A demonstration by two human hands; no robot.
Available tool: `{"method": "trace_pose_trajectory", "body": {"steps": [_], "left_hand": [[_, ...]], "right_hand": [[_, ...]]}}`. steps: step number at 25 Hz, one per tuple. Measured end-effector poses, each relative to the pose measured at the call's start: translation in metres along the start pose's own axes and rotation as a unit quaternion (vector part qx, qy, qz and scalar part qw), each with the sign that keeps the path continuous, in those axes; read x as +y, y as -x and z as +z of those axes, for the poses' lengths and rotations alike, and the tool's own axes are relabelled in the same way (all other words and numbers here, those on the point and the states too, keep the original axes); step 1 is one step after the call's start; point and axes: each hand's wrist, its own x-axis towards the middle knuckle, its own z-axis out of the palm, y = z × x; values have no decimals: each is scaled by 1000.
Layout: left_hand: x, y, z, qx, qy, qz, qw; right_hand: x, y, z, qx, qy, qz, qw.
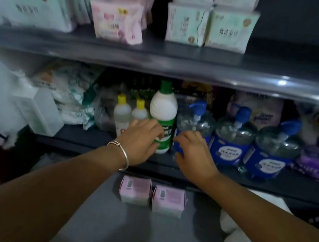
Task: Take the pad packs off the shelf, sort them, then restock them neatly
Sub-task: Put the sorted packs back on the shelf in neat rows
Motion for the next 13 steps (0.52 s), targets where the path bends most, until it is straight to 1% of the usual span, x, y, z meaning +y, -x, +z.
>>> {"method": "trace_pose_trajectory", "body": {"steps": [2,4,6,8,10,13], "left_hand": [[-3,22,40,-78,12,-9,997],[-5,41,79,-157,14,-42,987],[-10,55,120,-235,-5,-78,969],[-20,64,153,-297,-23,-116,948],[-28,69,176,-343,-58,-137,927],[-37,70,207,-361,-99,-152,915]], "right_hand": [[6,20,33,-68,-14,22,997],[11,38,63,-154,-13,32,987],[22,51,97,-240,4,32,970],[34,59,126,-307,14,60,950],[45,65,148,-354,33,88,931],[58,70,178,-385,70,117,913]]}}
